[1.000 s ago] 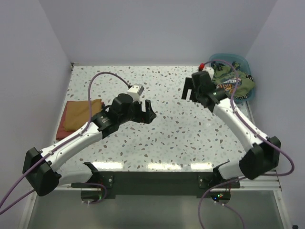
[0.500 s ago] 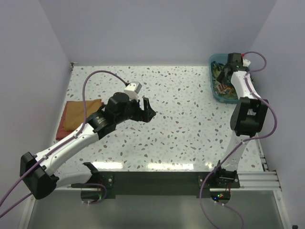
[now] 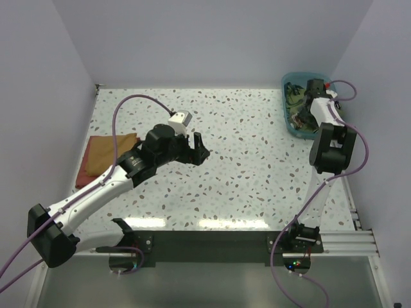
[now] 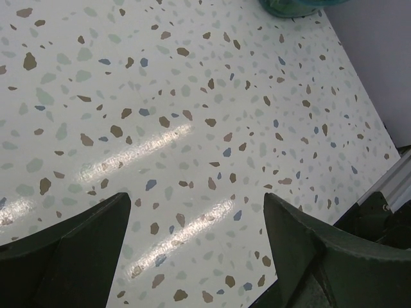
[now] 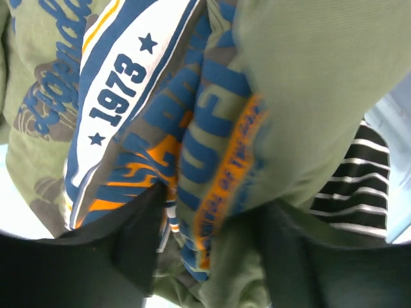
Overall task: Fold and stack the tank tops
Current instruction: Grab the tank top from the pile, then move the tank top to the center of the board
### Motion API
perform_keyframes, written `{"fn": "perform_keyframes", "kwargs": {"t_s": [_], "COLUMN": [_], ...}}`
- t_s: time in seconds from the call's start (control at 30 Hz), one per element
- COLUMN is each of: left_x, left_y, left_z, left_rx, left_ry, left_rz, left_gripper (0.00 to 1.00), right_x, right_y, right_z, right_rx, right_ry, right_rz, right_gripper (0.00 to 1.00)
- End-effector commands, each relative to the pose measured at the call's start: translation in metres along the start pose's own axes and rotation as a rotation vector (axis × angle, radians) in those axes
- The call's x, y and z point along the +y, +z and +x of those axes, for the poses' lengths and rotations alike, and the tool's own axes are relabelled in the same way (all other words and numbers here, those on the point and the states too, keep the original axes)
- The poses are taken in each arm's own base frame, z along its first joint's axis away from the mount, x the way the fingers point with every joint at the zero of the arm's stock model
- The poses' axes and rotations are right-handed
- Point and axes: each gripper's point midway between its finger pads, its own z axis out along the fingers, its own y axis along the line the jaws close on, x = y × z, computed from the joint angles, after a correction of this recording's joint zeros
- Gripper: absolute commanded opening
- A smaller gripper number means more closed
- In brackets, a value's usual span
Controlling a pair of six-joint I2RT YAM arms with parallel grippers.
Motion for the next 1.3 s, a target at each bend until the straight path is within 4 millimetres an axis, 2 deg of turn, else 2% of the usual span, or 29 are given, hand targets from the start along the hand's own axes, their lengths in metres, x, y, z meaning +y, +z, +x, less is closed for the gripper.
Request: {"fn": "perform_keyframes", "kwargs": {"t_s": [0.0,0.03,0.13,0.2,0.37,0.4,0.5,0.53,0.6,0.63,0.7,0.73,0.8,0.83,0.9,0.93,0.97,1.03,1.07,1.1,1.17,1.2,1.23,1.27], "left_x": [-0.006,-0.006,-0.006,-0.007,-0.009,-0.004,-0.003,-0.002,-0.002,0.000,0.001,0.003,0.006,0.009,0.012,0.014,0.015,0.014,0.014,0.013,0.013,0.013,0.015,0.015], "left_y": [0.000,0.000,-0.002,-0.004,-0.007,-0.007,-0.008,-0.008,-0.009,-0.009,-0.011,-0.012,-0.014,-0.015,-0.016,-0.016,-0.017,-0.020,-0.021,-0.023,-0.025,-0.028,-0.029,-0.029], "left_z": [-0.014,-0.015,-0.017,-0.019,-0.023,-0.025,-0.028,-0.029,-0.031,-0.034,-0.037,-0.040,-0.042,-0.044,-0.046,-0.048,-0.049,-0.053,-0.055,-0.057,-0.059,-0.061,-0.062,-0.063], "left_rx": [-0.040,-0.044,-0.050,-0.055,-0.065,-0.077,-0.088,-0.091,-0.095,-0.102,-0.112,-0.121,-0.128,-0.135,-0.141,-0.144,-0.147,-0.157,-0.163,-0.169,-0.181,-0.189,-0.195,-0.199], "left_ry": [0.028,0.030,0.031,0.031,0.034,0.032,0.030,0.028,0.029,0.027,0.029,0.028,0.027,0.022,0.018,0.015,0.012,0.008,0.004,0.000,-0.007,-0.012,-0.018,-0.021], "left_rz": [0.019,0.019,0.020,0.024,0.029,0.003,-0.006,-0.009,-0.012,-0.022,-0.029,-0.038,-0.050,-0.059,-0.065,-0.070,-0.070,-0.069,-0.071,-0.069,-0.072,-0.074,-0.085,-0.087], "left_gripper": [0.90,0.90,0.90,0.90,0.90,0.90,0.90,0.90,0.90,0.90,0.90,0.91,0.91,0.91,0.91,0.91,0.91,0.91,0.91,0.91,0.91,0.91,0.91,0.91], "right_x": [0.011,0.010,0.003,-0.001,-0.005,-0.006,-0.002,-0.003,0.011,0.007,0.012,0.004,-0.001,0.001,-0.011,-0.010,-0.021,-0.022,-0.034,-0.032,-0.019,-0.016,-0.003,0.003], "right_y": [-0.014,-0.019,-0.044,-0.068,-0.114,-0.131,-0.163,-0.187,-0.220,-0.251,-0.292,-0.326,-0.364,-0.386,-0.429,-0.444,-0.473,-0.499,-0.526,-0.527,-0.549,-0.549,-0.558,-0.555], "right_z": [-0.023,-0.025,-0.044,-0.062,-0.091,-0.102,-0.125,-0.137,-0.151,-0.161,-0.172,-0.178,-0.187,-0.185,-0.187,-0.182,-0.178,-0.163,-0.153,-0.142,-0.110,-0.092,-0.070,-0.060], "right_rx": [-0.061,-0.068,-0.120,-0.162,-0.236,-0.268,-0.345,-0.393,-0.458,-0.518,-0.596,-0.658,-0.732,-0.743,-0.797,-0.799,-0.836,-0.831,-0.863,-0.845,-0.799,-0.764,-0.712,-0.682], "right_ry": [0.081,0.086,0.101,0.115,0.133,0.149,0.184,0.190,0.192,0.204,0.206,0.215,0.222,0.209,0.214,0.216,0.220,0.211,0.213,0.209,0.185,0.175,0.145,0.137], "right_rz": [-0.053,-0.053,-0.062,-0.081,-0.149,-0.171,-0.257,-0.308,-0.455,-0.519,-0.653,-0.708,-0.781,-0.853,-0.921,-0.967,-1.013,-1.091,-1.138,-1.161,-1.280,-1.305,-1.362,-1.364], "right_gripper": [0.48,0.35,0.09,0.01,0.00,0.00,0.00,0.00,0.00,0.00,0.00,0.00,0.00,0.00,0.00,0.00,0.00,0.00,0.00,0.00,0.00,0.00,0.00,0.00]}}
